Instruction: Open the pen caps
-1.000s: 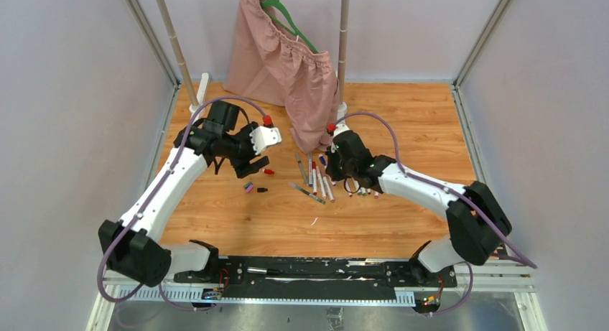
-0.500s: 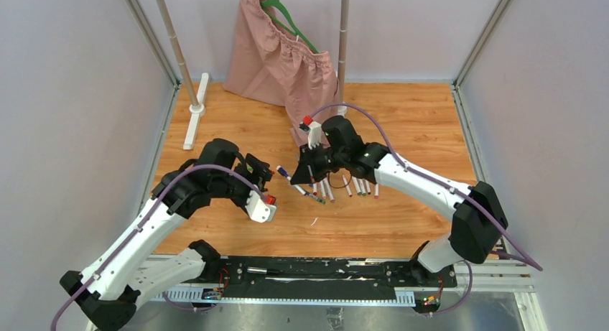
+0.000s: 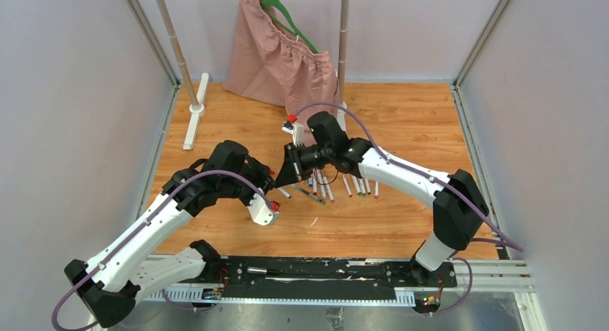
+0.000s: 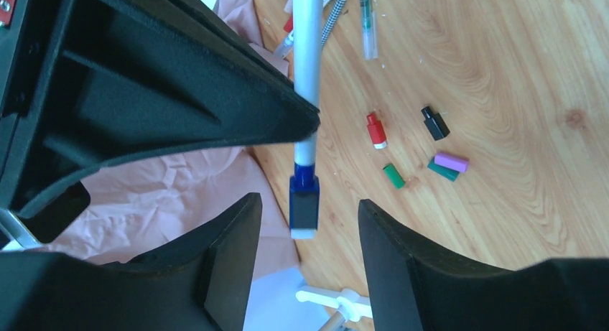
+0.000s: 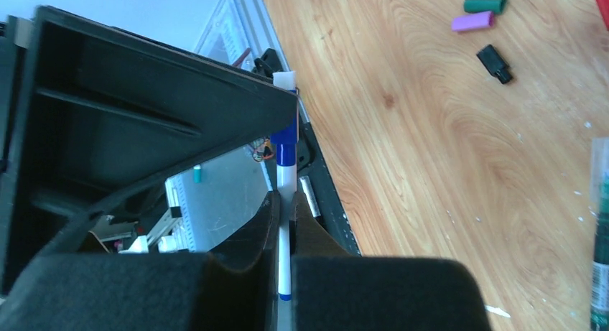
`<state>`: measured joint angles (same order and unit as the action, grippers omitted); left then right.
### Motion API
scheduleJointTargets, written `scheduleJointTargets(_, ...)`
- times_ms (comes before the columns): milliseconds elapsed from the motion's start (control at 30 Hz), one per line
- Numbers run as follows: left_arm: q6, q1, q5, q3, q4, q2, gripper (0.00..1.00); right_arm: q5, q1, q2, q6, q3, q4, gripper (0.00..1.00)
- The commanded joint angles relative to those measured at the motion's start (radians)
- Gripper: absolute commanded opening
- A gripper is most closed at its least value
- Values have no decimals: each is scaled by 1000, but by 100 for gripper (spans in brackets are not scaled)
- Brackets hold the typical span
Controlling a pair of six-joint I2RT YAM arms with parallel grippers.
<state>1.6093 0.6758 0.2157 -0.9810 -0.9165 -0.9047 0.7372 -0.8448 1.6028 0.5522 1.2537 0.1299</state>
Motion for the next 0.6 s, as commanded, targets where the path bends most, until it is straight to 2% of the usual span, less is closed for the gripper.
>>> scheduleJointTargets(0, -1, 7, -8, 5, 35, -25, 57, 94, -14, 31, 56, 45, -51, 0)
scheduleJointTargets(100, -12, 7, -37, -4, 33, -56, 54, 127, -14, 44, 72, 49, -68, 0)
scheduleJointTargets(167, -26, 7, -58, -10, 33, -77, 47, 134, -14, 49, 74, 49, -68, 0)
scheduleJointTargets(267, -46, 7, -78, -24, 32, -98, 30, 134, -14, 47, 73, 44, -70, 0)
scheduleJointTargets(367, -82, 7, -87, -41, 33, -116, 4, 133, -14, 44, 71, 34, -71, 0)
scheduleJointTargets(400, -91, 7, -89, -44, 33, -119, 0, 131, -13, 45, 70, 32, -72, 7)
scheduleJointTargets(433, -100, 7, -87, -49, 32, -122, 0, 130, -13, 43, 69, 28, -72, 18)
scheduleJointTargets(467, -111, 7, -82, -54, 32, -123, 0, 125, -13, 43, 70, 21, -72, 26)
scheduleJointTargets(567, -157, 7, -63, -83, 32, -132, 0, 114, -16, 46, 81, 6, -86, 37)
